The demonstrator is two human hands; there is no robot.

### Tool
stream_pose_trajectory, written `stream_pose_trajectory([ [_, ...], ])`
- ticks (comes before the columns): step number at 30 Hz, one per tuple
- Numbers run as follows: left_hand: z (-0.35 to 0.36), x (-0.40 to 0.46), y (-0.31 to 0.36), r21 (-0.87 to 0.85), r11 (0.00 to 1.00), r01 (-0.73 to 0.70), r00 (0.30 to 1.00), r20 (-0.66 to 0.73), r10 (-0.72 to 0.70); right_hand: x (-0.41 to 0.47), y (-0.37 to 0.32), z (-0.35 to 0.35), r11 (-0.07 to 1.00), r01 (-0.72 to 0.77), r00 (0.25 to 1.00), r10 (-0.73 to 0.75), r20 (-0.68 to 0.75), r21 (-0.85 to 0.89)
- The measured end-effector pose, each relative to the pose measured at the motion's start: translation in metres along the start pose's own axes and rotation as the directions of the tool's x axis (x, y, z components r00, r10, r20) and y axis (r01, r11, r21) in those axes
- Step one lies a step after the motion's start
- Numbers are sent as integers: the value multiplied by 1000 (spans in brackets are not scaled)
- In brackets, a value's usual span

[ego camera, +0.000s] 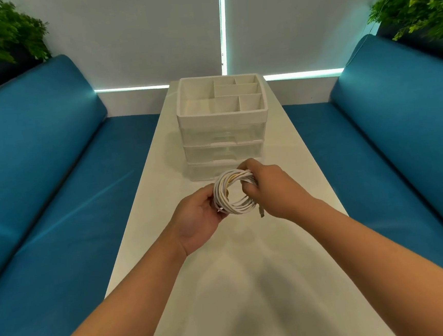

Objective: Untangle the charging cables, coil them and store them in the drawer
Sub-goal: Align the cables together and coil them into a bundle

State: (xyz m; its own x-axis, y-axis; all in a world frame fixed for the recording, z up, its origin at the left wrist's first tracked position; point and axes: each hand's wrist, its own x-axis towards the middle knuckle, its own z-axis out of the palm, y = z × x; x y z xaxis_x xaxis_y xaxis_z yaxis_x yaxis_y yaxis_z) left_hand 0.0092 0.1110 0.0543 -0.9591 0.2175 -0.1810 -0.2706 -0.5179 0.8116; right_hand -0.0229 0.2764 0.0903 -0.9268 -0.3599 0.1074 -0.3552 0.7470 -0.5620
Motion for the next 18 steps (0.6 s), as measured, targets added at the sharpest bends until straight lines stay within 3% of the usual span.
stream_pose_trajectory([
  [3,-2,-3,-3,-180,983,-13,999,-38,7,-6,-5,4,997,31,1000,-31,-3,70],
  [8,-4,-5,-14,-311,950,20,1000,-12,-25,-10,-11,7,999,22,997,-25,72,40],
  [10,-7,-6,-16,-216,974,64,998,-9,-67,-8,-12,5,1000,14,993,-11,117,-19],
  [12,-12,-5,-13,17,995,96,995,-27,-95,-6,-12,1,995,12,987,4,162,-97],
  [14,-15,-2,-6,230,970,81,996,-57,-69,-5,-13,-3,991,13,979,15,205,-136],
  [18,-9,2,16,455,891,19,1000,-26,-8,-2,-14,-7,985,19,969,25,247,-171],
])
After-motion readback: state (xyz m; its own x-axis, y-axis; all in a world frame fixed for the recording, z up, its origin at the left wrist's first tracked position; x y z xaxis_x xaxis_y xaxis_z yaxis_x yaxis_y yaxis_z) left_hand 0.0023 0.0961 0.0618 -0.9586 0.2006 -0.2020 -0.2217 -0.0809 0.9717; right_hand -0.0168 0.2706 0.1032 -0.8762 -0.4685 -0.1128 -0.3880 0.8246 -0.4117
